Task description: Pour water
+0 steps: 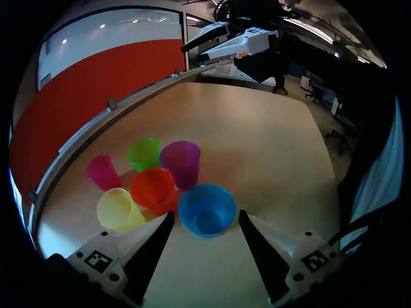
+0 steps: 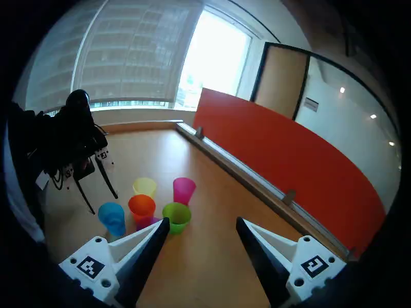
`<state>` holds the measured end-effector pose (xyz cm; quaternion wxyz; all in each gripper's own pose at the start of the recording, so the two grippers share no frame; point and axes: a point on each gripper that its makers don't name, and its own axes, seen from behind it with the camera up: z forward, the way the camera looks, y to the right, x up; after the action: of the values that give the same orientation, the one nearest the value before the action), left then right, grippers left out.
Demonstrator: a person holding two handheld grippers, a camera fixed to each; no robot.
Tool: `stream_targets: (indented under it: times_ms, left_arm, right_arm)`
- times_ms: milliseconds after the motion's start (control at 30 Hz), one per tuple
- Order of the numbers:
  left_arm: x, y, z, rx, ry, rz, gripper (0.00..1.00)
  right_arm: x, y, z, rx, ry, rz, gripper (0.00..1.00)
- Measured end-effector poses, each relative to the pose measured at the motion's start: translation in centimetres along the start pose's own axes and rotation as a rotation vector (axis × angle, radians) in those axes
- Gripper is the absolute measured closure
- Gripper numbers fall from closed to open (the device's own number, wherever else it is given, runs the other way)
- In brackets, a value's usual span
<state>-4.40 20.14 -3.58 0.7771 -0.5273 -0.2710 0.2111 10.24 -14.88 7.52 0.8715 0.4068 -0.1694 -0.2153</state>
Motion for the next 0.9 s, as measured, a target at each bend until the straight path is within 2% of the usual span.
stream_targets:
  times_ms: [300, 900]
  left_arm:
    - [-0.9, -0.2, 1.1, 0.008, -0.020, 0.006, 0.07]
    - [-1.0, 0.0, 3.1, 0.005, -0.019, 0.013, 0.07]
  right_arm:
    - [-0.4, 0.0, 0.1, 0.000, -0.005, -0.001, 0.00]
    - [-0.7, 0.0, 0.4, -0.003, -0.009, -0.011, 0.00]
